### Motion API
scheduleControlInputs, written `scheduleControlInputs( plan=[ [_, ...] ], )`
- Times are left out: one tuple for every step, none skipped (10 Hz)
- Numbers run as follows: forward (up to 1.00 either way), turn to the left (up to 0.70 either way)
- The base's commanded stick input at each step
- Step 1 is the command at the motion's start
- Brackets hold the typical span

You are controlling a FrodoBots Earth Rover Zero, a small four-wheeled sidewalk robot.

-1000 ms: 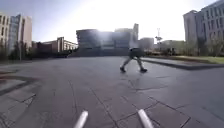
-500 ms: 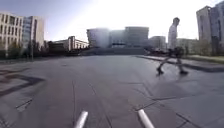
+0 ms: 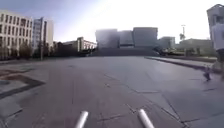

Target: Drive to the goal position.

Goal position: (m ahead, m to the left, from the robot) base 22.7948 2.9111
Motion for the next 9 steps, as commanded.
scheduleControlInputs(
  plan=[
    [1.00, 0.00],
    [1.00, 0.00],
    [1.00, 0.00],
    [1.00, 0.00],
    [1.00, 0.00],
    [1.00, 0.00],
    [1.00, 0.00],
    [1.00, 0.00],
    [1.00, 0.00]
  ],
)
